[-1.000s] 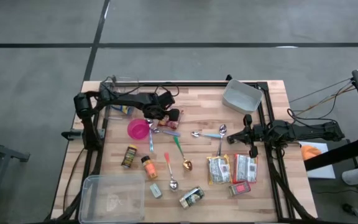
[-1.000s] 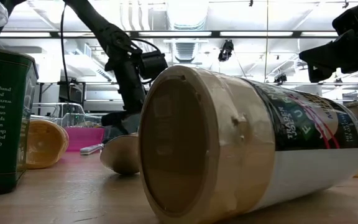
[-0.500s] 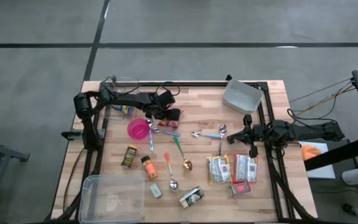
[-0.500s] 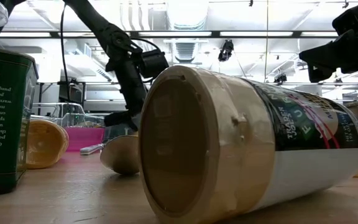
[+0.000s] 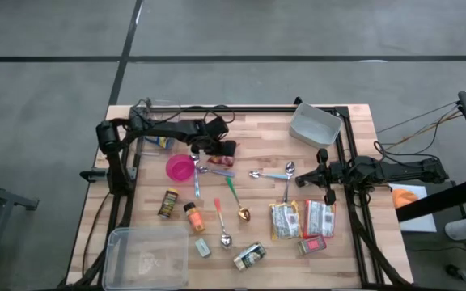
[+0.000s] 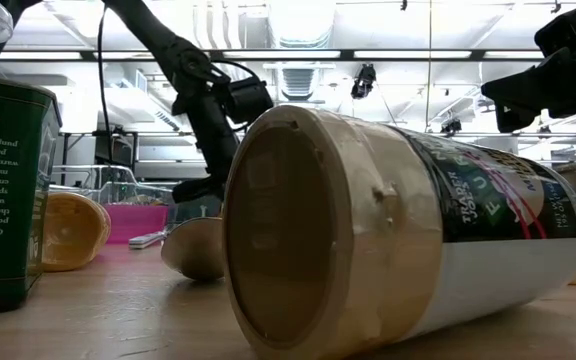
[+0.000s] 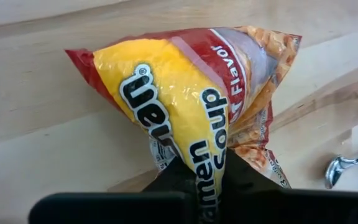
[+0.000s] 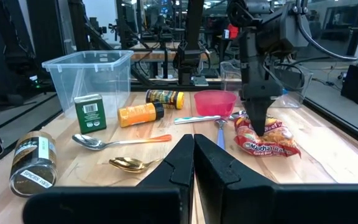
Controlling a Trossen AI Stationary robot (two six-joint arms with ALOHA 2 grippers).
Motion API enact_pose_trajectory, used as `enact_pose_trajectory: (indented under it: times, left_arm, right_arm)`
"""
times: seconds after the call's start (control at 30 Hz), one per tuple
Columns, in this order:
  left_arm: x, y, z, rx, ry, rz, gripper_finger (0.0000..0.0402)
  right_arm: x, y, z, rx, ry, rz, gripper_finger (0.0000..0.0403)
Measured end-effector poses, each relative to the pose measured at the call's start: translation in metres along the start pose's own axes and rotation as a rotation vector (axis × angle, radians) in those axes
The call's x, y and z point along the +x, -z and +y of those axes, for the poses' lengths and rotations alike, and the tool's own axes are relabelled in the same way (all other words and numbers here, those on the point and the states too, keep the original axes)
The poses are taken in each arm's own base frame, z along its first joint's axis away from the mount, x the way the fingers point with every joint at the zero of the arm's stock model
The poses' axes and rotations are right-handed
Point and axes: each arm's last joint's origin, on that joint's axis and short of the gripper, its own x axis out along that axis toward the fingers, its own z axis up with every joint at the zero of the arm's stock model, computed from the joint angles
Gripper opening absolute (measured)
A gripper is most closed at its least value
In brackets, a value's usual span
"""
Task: Pick & Place Food Item
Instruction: Put the red noodle pack into the clear bin
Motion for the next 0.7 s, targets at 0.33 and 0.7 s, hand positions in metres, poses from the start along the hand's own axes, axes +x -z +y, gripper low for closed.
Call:
enact_pose_trajectory:
  times: [0.33, 0.7]
  left_arm:
    - [-0.028, -0.01, -0.017, 0.066, 0.092, -0.077, 0.0017]
    - [-0.116, -0.01, -0.013, 0.037, 0.087, -0.342, 0.0016]
  right_arm:
    - [0.0, 0.0, 0.0, 0.0, 0.0, 0.0, 0.001]
    - [0.0, 0.0, 0.0, 0.0, 0.0, 0.001, 0.001]
